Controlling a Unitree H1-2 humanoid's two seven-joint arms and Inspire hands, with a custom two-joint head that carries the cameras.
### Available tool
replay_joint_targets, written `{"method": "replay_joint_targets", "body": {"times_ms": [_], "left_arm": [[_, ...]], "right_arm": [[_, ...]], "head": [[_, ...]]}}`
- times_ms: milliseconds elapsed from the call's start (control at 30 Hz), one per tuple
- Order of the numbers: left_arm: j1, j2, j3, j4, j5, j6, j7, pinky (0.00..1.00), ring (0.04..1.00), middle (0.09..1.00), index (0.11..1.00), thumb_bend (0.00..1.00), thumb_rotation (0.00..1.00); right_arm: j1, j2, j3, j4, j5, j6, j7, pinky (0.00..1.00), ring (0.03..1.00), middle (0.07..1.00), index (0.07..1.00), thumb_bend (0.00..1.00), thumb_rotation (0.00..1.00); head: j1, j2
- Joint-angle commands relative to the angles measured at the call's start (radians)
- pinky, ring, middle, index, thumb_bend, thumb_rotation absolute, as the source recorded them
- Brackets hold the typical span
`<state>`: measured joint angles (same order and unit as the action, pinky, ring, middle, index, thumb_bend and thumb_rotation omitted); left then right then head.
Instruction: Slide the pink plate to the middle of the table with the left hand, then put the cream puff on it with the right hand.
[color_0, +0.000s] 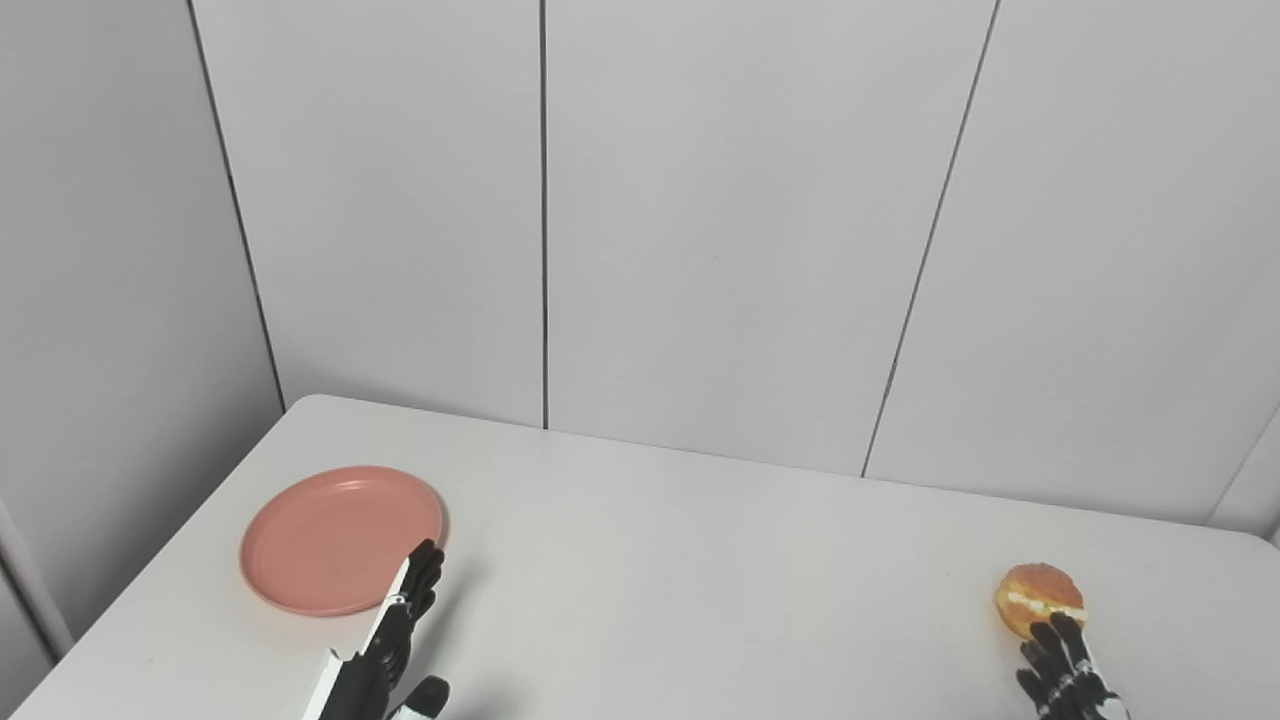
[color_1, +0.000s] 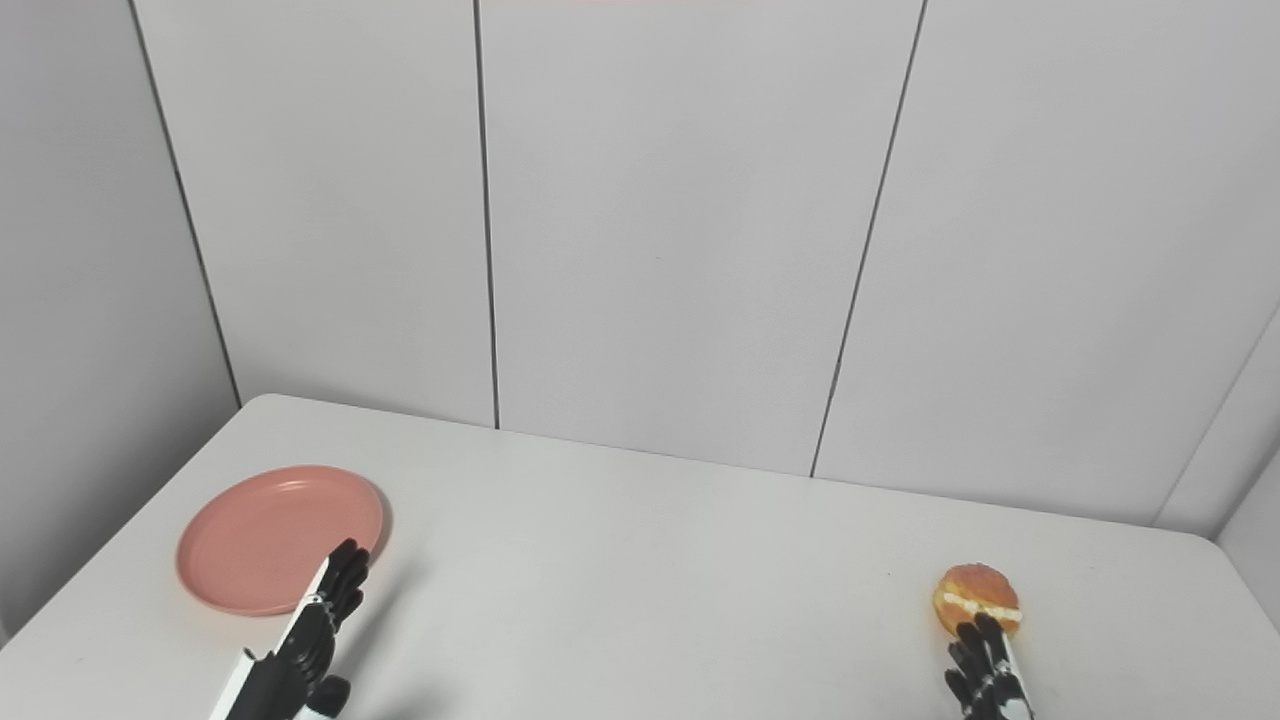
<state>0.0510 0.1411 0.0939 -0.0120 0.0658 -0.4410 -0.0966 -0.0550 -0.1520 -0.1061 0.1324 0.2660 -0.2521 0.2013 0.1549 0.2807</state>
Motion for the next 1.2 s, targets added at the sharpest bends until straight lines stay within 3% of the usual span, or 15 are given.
{"method": "replay_joint_targets", "body": {"times_ms": [0,400,700,867,967,1167], "left_arm": [[-0.035,-0.118,-0.074,0.257,0.01,-0.027,0.041,1.0,1.0,1.0,1.0,0.88,0.85],[-0.034,-0.111,-0.071,0.247,-0.024,-0.027,0.013,1.0,1.0,1.0,1.0,0.88,0.84],[-0.031,-0.134,-0.079,0.079,-0.161,0.012,-0.022,0.97,0.967,0.967,0.989,0.91,0.84],[-0.11,-0.138,-0.077,-0.071,-0.184,0.088,0.004,0.92,0.929,0.935,0.959,0.95,0.84],[-0.162,-0.132,-0.064,-0.132,-0.197,0.135,0.016,0.96,0.93,0.931,0.959,0.97,0.86],[-0.285,-0.066,0.021,-0.104,-0.238,0.102,0.018,0.97,0.936,0.934,0.964,0.96,0.86]], "right_arm": [[0.059,0.006,-0.003,0.147,0.026,-0.078,0.044,1.0,0.999,0.986,1.0,0.82,1.0],[0.059,0.013,-0.001,0.137,0.014,-0.063,0.046,1.0,0.982,0.97,0.991,0.81,1.0],[0.118,0.027,0.01,0.036,0.003,-0.028,0.037,0.99,0.957,0.949,0.966,0.8,1.0],[0.149,0.038,0.021,-0.027,-0.041,0.06,-0.01,0.97,0.942,0.939,0.95,0.79,1.0],[0.153,0.043,0.023,-0.04,-0.053,0.081,-0.023,0.98,0.945,0.945,0.954,0.77,1.0],[0.15,0.048,0.024,-0.05,-0.068,0.137,-0.058,0.97,0.941,0.94,0.943,0.74,1.0]], "head": [[0.001,-0.003],[-0.016,0.007],[-0.008,0.045],[-0.015,0.054],[-0.015,0.056],[-0.018,0.056]]}}
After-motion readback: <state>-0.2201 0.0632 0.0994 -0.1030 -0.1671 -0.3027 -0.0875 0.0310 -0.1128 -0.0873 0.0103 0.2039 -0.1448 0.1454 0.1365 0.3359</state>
